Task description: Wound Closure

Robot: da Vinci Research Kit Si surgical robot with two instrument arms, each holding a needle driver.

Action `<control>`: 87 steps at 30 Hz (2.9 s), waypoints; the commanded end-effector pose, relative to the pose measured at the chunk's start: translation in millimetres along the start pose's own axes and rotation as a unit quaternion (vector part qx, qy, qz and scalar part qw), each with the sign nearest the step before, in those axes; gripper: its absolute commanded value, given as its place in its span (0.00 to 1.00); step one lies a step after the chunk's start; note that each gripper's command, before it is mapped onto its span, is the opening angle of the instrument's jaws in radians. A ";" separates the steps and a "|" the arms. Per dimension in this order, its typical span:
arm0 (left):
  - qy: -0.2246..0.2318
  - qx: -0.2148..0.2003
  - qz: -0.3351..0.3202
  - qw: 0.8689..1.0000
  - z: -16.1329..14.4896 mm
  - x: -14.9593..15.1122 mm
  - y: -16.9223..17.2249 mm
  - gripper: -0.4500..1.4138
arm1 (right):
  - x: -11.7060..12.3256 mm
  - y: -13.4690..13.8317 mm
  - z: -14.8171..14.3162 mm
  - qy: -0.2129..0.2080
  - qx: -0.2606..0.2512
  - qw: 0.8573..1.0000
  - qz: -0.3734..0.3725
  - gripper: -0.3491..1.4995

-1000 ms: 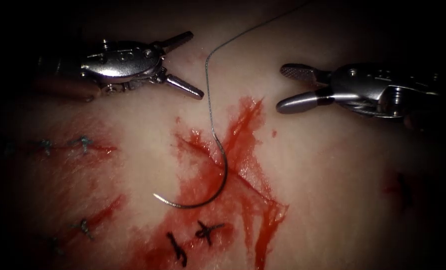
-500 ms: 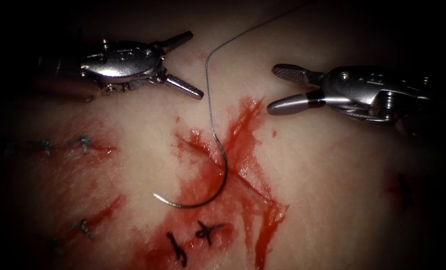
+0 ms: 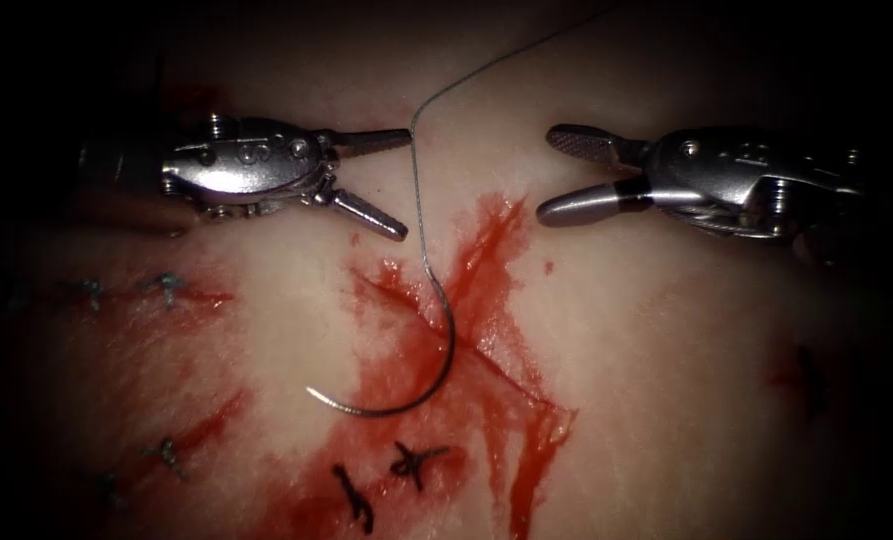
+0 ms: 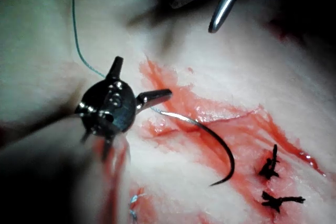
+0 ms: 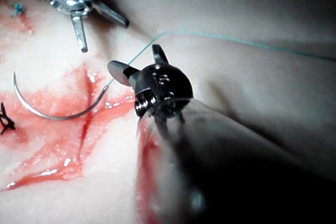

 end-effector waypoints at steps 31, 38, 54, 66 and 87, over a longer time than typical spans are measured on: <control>-0.317 0.016 -0.104 0.943 3.7 -3.4 10.8 0.57 | -0.2 0.0 0.9 -0.001 0.000 0.999 0.042 0.89; -0.321 0.005 -0.104 0.941 3.5 -2.8 11.6 0.55 | -0.2 0.0 0.9 -0.001 0.000 0.999 0.042 0.89; -0.262 0.010 -0.285 0.922 3.3 -2.4 10.4 0.38 | -0.6 -0.2 1.1 -0.002 0.000 0.999 0.040 0.89; -0.218 -0.058 -0.417 0.880 3.6 -3.1 11.4 0.36 | -0.6 -0.3 1.2 -0.002 0.000 0.999 0.040 0.89; -0.231 -0.076 -0.422 0.873 5.4 -5.8 11.9 0.51 | -0.6 -0.4 1.3 -0.002 0.000 0.999 0.039 0.89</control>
